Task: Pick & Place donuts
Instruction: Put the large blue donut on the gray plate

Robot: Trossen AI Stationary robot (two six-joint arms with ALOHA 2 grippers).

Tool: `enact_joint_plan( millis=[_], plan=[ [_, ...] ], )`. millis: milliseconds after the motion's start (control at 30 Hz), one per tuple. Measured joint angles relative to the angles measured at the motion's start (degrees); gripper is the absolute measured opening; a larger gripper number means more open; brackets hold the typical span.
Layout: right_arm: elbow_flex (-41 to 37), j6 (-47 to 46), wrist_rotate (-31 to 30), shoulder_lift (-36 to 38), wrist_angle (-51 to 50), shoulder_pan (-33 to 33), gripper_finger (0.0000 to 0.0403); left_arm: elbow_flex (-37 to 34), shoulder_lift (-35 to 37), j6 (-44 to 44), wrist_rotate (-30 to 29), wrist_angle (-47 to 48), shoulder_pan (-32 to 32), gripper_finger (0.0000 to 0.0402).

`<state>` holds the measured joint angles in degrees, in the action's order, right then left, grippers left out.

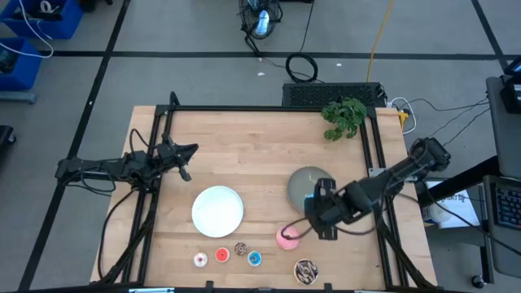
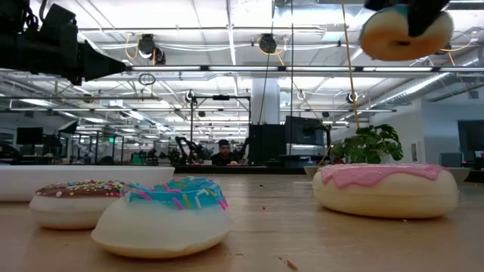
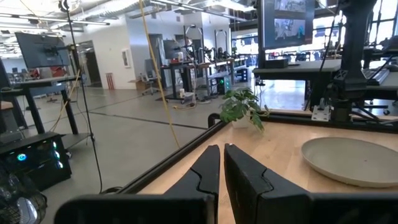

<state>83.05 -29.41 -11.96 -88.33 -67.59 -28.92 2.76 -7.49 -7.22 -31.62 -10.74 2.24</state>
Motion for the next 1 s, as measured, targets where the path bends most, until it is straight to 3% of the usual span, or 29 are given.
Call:
enact_joint_plan(
  millis=[267, 467, 667, 1000],
  plan=[
    [-1.2, 3.8, -2.0, 0.1, -4.8, 13.6, 0.0016, 0.0, 0.0, 0.0, 0.0, -0.1, 0.0, 0.0031],
    [-8.3, 12.4, -2.9, 0.0, 3.1, 21.8, 0.0016, 0.0, 0.0, -0.4, 0.0, -0.2, 0.0, 0.0031],
    [-17.5, 17.6, -2.1, 0.0, 14.7, 24.3, 0.0016, 0.0, 0.0, -0.6, 0.1, -0.3, 0.0, 0.0031],
    [-30.1, 17.2, 2.9, 0.0, 28.2, 25.9, 0.0016, 0.0, 0.0, -0.5, 0.1, -0.3, 0.0, 0.0031]
  ],
)
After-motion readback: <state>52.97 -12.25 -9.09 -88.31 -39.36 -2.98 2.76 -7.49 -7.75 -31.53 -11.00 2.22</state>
